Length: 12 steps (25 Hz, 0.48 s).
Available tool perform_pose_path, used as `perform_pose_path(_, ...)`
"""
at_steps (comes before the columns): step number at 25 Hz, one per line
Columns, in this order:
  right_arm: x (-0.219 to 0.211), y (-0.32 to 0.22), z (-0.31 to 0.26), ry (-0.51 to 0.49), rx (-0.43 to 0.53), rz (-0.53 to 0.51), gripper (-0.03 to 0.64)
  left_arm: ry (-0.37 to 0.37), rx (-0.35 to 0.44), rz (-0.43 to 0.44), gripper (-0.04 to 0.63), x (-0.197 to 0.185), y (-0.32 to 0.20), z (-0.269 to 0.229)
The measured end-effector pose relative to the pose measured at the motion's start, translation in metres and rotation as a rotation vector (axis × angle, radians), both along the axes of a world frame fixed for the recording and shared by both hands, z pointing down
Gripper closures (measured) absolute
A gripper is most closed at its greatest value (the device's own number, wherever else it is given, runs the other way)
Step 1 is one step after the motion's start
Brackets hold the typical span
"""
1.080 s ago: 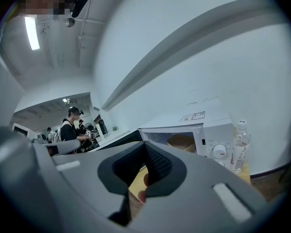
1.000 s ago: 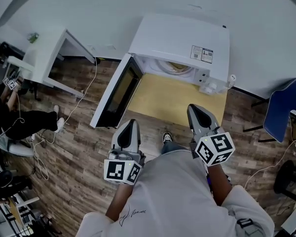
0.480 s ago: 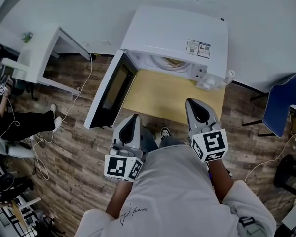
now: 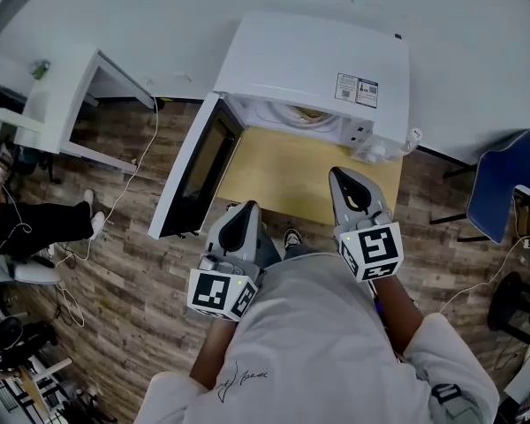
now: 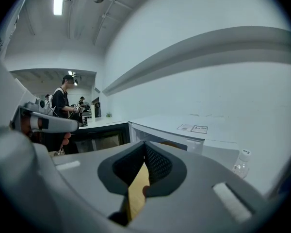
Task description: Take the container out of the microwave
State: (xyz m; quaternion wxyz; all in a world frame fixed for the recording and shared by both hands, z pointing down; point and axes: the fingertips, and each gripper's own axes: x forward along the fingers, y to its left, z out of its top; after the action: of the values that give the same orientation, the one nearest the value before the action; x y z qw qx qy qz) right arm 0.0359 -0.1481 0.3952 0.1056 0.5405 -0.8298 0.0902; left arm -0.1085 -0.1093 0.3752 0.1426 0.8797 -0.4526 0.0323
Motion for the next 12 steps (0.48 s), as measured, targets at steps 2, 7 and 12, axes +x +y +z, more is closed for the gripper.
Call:
perform_pose_path(2,0.000,-0.007,0.003,0.014,-0.003,0.007,0.603,0.003,-0.003,-0.005,0.597,-0.004,-0.005,0.000)
perform_pose_path(7,-0.008,-0.020,0.011,0.053,-0.002,-0.005,0.603,-0.001,-0.014,-0.009,0.595,-0.013,-0.010,0.003)
perform_pose_path(12,-0.013,-0.029,0.022,0.081,-0.021,-0.012,0.599,-0.003,-0.033,-0.008,0.595,-0.019,-0.012,0.004)
